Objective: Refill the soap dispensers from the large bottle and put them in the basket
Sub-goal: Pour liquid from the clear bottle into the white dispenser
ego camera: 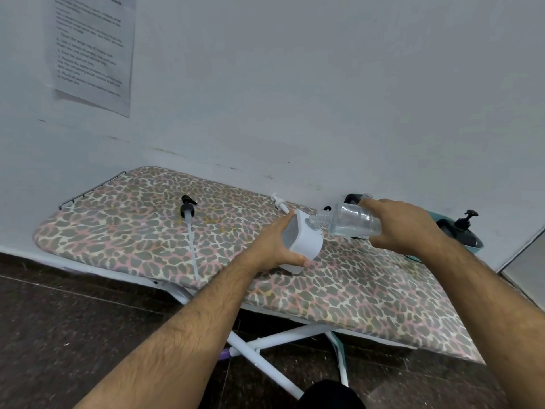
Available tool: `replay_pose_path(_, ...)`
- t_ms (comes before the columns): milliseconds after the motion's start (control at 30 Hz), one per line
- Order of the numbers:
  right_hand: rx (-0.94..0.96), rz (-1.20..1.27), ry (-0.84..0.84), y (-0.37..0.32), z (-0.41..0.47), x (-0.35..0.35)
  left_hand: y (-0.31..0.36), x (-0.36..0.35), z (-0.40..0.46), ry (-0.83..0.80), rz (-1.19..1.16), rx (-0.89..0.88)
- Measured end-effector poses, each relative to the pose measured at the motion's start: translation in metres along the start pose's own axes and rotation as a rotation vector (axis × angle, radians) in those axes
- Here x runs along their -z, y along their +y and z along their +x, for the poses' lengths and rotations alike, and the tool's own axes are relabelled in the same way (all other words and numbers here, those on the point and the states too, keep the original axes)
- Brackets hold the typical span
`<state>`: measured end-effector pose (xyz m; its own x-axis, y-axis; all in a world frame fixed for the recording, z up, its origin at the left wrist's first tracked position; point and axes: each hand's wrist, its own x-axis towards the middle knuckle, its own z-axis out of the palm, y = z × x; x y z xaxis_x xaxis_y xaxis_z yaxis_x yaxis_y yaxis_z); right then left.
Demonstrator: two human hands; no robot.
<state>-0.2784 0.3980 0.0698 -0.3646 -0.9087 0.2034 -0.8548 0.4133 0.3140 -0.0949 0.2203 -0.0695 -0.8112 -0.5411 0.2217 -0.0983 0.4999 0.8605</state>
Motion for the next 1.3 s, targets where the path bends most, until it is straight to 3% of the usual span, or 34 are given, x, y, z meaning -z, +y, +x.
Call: replay_pose_path(1300,0.015,-0.009,0.006,-0.0028,0.0021,0.0040,-0.0019,0.0001,-0.0022,0.012,-0.027,0.004)
